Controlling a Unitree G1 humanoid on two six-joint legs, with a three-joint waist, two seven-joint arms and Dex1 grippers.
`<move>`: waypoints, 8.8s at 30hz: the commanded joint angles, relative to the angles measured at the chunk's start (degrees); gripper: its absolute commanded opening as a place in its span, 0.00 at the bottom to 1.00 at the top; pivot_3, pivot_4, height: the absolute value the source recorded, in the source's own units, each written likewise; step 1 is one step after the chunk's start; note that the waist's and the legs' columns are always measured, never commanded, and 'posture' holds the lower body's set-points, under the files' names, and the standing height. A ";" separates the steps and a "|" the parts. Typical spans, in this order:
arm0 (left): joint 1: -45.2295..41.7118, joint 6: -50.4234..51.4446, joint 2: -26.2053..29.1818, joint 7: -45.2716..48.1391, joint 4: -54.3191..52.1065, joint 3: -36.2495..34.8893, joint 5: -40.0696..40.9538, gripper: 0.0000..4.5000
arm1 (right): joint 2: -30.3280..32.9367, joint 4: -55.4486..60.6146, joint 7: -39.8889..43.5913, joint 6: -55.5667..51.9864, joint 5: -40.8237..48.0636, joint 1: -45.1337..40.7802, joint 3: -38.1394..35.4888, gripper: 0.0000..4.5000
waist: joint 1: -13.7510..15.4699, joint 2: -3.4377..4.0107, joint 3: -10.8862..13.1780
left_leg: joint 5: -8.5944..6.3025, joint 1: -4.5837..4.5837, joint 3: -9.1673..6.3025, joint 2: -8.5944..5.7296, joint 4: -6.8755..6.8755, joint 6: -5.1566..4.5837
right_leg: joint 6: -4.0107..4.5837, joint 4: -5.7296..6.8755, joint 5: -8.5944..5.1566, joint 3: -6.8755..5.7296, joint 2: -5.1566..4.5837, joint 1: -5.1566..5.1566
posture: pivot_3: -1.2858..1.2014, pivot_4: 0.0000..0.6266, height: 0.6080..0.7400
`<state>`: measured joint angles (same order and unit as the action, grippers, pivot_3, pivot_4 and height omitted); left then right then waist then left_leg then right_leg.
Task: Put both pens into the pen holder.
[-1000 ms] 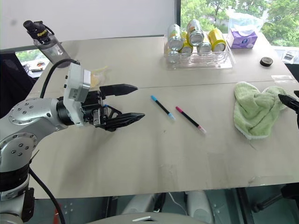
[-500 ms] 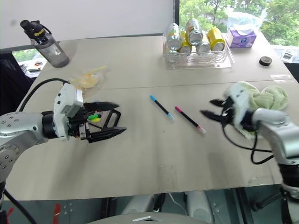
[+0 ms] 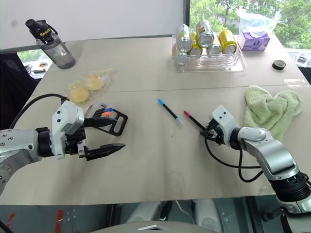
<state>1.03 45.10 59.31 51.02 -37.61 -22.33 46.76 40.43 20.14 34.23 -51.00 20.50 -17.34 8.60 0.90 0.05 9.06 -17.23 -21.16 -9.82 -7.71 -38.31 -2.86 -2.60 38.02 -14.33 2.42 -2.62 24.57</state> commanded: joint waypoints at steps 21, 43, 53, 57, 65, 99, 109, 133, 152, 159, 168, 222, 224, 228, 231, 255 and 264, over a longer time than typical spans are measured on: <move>-18.15 2.81 -36.72 -33.60 10.30 5.45 21.36 1.00 | -16.36 12.20 4.08 13.00 14.15 -0.39 -11.06 0.00 | -0.25 -0.26 -0.15 | 0.01 0.01 -0.04 0.00 -0.22 0.01 | -0.05 0.14 0.04 -0.04 0.03 -0.02 | 0.52 0.24 1.00; -22.18 -0.91 -42.44 -29.56 11.90 14.10 20.02 0.18 | -15.32 13.29 7.53 13.51 20.02 -0.66 -7.15 0.00 | -0.16 -0.27 -0.16 | 0.05 0.12 0.09 -0.02 -0.49 0.09 | -0.07 0.61 0.06 0.08 0.05 -0.02 | 0.52 0.24 1.00; -20.59 -2.34 -40.71 -31.37 11.17 15.19 14.41 0.00 | -12.49 12.10 6.68 9.85 22.84 0.37 -9.34 0.60 | -0.18 -0.28 -0.16 | 0.05 0.12 0.10 -0.02 -0.49 0.08 | -0.07 0.61 0.06 0.11 0.06 -0.02 | 0.52 0.24 1.00; -19.48 -6.41 -37.65 -31.80 8.82 16.05 5.02 0.00 | -6.51 8.01 9.94 7.65 24.25 2.64 -13.19 0.70 | -0.03 -0.28 -0.16 | 0.05 0.11 0.10 -0.02 -0.48 0.09 | -0.07 0.60 0.06 0.10 0.05 -0.02 | 0.52 0.24 1.00; -19.79 -11.23 -35.24 -42.76 0.68 20.91 -17.51 0.00 | 2.85 -11.30 21.75 19.62 19.75 -0.71 -21.86 0.70 | -0.03 -0.34 -0.12 | 0.05 0.10 0.12 -0.04 -0.44 0.08 | -0.07 0.52 0.06 0.13 0.04 -0.05 | 0.52 0.24 1.00; -6.93 -8.66 -25.48 -38.51 -14.49 40.09 -73.22 0.00 | 1.68 -15.65 45.59 21.73 25.04 -7.67 -18.82 0.70 | 1.68 -0.43 -0.06 | 0.04 -0.03 0.06 0.03 -0.03 0.06 | -0.06 0.02 0.07 0.06 0.03 -0.01 | 0.52 0.24 1.00; -5.72 -12.06 -26.09 -36.72 -15.61 36.92 -81.36 0.00 | 1.16 -17.90 45.62 23.79 23.73 -7.87 -18.99 0.70 | 1.52 -0.44 -0.06 | 0.04 -0.02 0.06 0.03 -0.03 0.06 | -0.06 0.04 0.07 0.06 0.03 -0.01 | 0.52 0.24 1.00; -3.01 -12.01 -34.06 -30.95 -11.43 33.27 -88.00 0.00 | -1.55 -18.88 45.53 31.11 19.57 -7.76 -18.38 0.70 | 1.50 -0.43 -0.06 | 0.04 -0.02 0.04 0.03 -0.05 0.06 | -0.06 0.06 0.08 0.04 0.04 -0.01 | 0.52 0.24 1.00; -2.55 -12.78 -36.81 -31.11 -9.02 28.75 -90.84 0.80 | -1.14 -18.38 44.65 30.26 20.06 -7.24 -18.80 0.72 | 1.49 -0.43 -0.07 | 0.04 -0.02 0.05 0.03 -0.08 0.06 | -0.06 0.07 0.08 0.03 0.04 -0.01 | 0.52 0.24 1.00; -2.32 -13.33 -38.13 -30.48 -8.96 28.83 -91.71 0.99 | -1.32 -17.89 43.96 29.84 20.08 -7.51 -18.21 0.72 | 1.50 -0.43 -0.07 | 0.04 -0.02 0.05 0.03 -0.09 0.06 | -0.07 0.07 0.09 0.03 0.03 -0.02 | 0.52 0.24 1.00; -1.01 -15.63 -42.82 -27.77 -9.73 29.70 -81.68 0.99 | -3.65 -16.42 34.32 29.52 12.22 -7.57 -13.24 0.72 | 1.44 -0.44 -0.10 | 0.04 -0.01 0.05 0.03 -0.10 0.06 | -0.07 0.08 0.09 0.02 0.04 -0.02 | 0.52 0.24 1.00; -19.46 12.98 -63.46 -43.88 -3.76 1.68 -2.53 1.00 | -32.22 -4.01 7.00 27.49 1.88 -4.89 -0.92 0.00 | -1.47 -0.62 -0.30 | 0.10 0.28 0.09 0.05 -0.17 0.20 | -0.01 0.40 0.12 0.04 0.15 -0.09 | 0.52 0.24 1.00; -19.90 12.95 -62.76 -44.59 -3.12 2.33 -1.03 1.00 | -31.81 -3.16 8.77 28.67 2.79 -3.94 -0.20 0.00 | -1.60 -0.62 -0.30 | 0.10 0.29 0.12 0.05 -0.18 0.20 | -0.01 0.41 0.12 0.02 0.15 -0.10 | 0.52 0.24 1.00; -19.87 11.51 -61.79 -45.53 -2.30 3.47 1.52 1.00 | -31.51 -2.49 9.50 29.54 3.89 -3.37 0.13 0.00 | -1.62 -0.62 -0.30 | 0.11 0.29 0.10 0.05 -0.18 0.21 | -0.01 0.43 0.12 0.01 0.16 -0.08 | 0.52 0.24 1.00; -19.83 10.67 -60.59 -45.52 -1.75 4.10 2.99 0.83 | -30.77 -2.42 9.70 30.05 3.57 -2.97 0.44 0.00 | -1.58 -0.61 -0.30 | 0.11 0.31 0.10 0.05 -0.19 0.21 | -0.01 0.45 0.12 0.01 0.16 -0.09 | 0.52 0.24 1.00; -12.82 -15.10 -23.43 -46.52 -5.22 33.72 -44.97 0.00 | -10.84 -10.26 22.29 22.91 12.79 -6.19 -11.36 0.74 | -0.93 -0.54 -0.24 | 0.12 0.30 0.13 0.04 -0.06 0.23 | 0.00 0.39 0.12 0.18 0.15 -0.06 | 0.52 0.24 1.00; -10.86 -16.19 -17.44 -49.26 -5.45 37.52 -72.52 0.00 | -6.16 -13.72 35.08 18.77 23.49 -11.82 -15.28 0.74 | -0.13 -0.42 -0.13 | 0.12 0.14 0.17 0.14 0.17 0.22 | 0.06 0.10 0.16 0.22 0.19 0.07 | 0.52 0.24 1.00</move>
<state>-10.29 29.41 42.21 1.44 -40.43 14.60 -22.42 33.61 6.13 67.85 -32.26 42.32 -28.08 -5.19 0.77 -0.37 8.93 -17.11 -21.06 -9.68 -7.57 -38.15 -2.65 -2.54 38.07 -14.17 2.61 -2.44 24.64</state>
